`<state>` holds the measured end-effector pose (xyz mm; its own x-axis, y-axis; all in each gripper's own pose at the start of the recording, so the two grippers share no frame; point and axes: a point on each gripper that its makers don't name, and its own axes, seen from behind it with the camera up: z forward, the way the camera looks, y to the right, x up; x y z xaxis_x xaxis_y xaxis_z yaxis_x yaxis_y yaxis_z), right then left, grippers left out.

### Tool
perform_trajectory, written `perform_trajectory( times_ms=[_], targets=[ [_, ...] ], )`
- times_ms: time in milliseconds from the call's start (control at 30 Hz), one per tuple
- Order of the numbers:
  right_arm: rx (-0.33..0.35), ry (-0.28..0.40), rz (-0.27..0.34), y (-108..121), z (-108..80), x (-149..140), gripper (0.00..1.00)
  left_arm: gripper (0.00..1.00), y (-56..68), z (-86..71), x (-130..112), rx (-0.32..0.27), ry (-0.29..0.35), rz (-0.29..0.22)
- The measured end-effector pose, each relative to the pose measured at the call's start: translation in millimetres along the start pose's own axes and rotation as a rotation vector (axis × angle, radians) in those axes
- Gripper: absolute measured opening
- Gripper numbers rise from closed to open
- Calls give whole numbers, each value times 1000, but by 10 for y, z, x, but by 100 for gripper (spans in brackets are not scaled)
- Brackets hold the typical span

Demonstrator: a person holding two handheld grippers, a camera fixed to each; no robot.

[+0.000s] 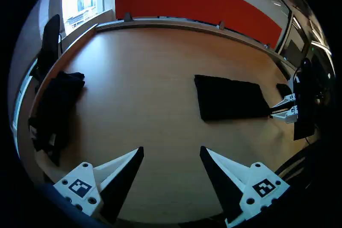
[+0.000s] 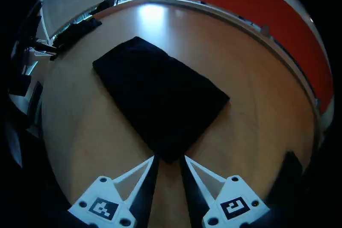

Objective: Fold towel

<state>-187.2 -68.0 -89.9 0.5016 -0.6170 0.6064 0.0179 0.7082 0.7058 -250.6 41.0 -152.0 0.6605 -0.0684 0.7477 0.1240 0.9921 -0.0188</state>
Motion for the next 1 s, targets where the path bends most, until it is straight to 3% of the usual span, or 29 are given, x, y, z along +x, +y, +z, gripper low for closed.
perform_trajectory(
  times_ms=[233,467,1000],
  targets=[
    [10,-15,-23,-11,8,-37,25,98,-29,3,-21,7,-4,1],
    [2,-6,-30,14,-3,5,7,98,-29,9,-21,10,-4,2],
    [-35,52,-39,122,-240,360,5,98,-6,34,85,6,8,9]
  ],
)
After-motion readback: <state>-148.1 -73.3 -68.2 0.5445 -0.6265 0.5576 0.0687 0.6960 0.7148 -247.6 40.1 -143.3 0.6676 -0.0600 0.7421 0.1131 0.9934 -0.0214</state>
